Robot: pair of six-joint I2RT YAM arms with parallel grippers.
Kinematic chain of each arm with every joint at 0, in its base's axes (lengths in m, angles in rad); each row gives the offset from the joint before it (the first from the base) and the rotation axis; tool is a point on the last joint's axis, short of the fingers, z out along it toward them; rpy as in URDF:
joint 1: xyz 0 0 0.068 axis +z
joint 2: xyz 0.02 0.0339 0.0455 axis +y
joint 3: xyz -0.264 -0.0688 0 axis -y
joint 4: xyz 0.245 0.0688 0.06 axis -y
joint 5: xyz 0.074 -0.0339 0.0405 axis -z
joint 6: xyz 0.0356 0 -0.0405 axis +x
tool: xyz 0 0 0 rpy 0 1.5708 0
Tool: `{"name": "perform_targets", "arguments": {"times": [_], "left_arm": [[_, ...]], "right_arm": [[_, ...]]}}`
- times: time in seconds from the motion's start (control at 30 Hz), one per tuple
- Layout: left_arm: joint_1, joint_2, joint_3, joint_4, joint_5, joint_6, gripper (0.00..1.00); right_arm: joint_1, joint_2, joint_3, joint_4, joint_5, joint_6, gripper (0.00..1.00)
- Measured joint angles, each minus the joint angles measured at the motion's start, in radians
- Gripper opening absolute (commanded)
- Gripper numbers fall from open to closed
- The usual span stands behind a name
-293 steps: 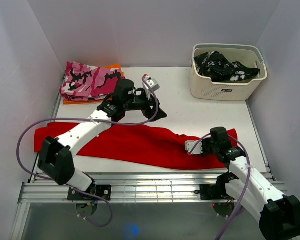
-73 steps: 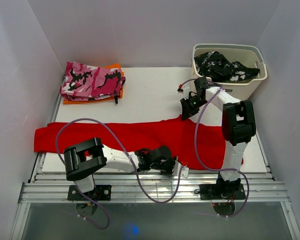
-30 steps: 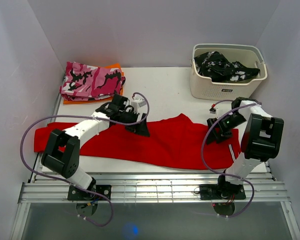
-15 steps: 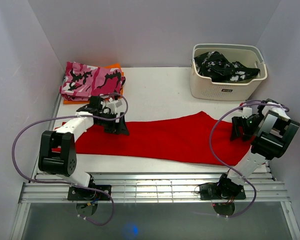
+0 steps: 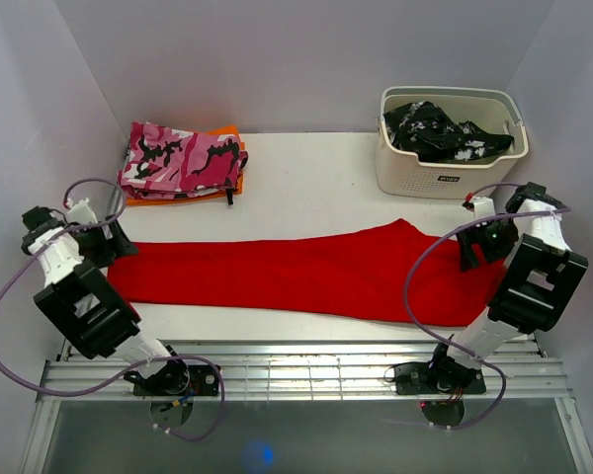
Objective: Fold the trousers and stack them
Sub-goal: Fold the trousers
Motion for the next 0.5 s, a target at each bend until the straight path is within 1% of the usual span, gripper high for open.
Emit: {"name": "perform_targets", "arguments": {"times": [0.1,0.17,0.27,0.37,0.5], "left_arm": [[0.082,0.050,0.024,-0.014,-0.046,0.061,0.91],[0.109,0.086,0.026,-0.014,-0.076,0.093,0.91],[0.116,0.122,0.014,-0.001,-0.112,0.130,0.89],[0.116,0.125,-0.029,0.040,-0.150,0.156,0.88],[0.122,0.157,-0.073,0.093,-0.187,0.178,0.84]], "right_arm": [[0.023,-0.009,-0.028,-0.004,-0.008,-0.009,0.86],[0.027,-0.002,-0.044,-0.010,-0.008,-0.012,0.86],[0.026,0.011,-0.048,-0.023,-0.007,-0.012,0.86],[0.026,0.015,-0.047,-0.033,-0.007,-0.012,0.86],[0.026,0.015,-0.037,-0.051,-0.007,-0.012,0.86]]}}
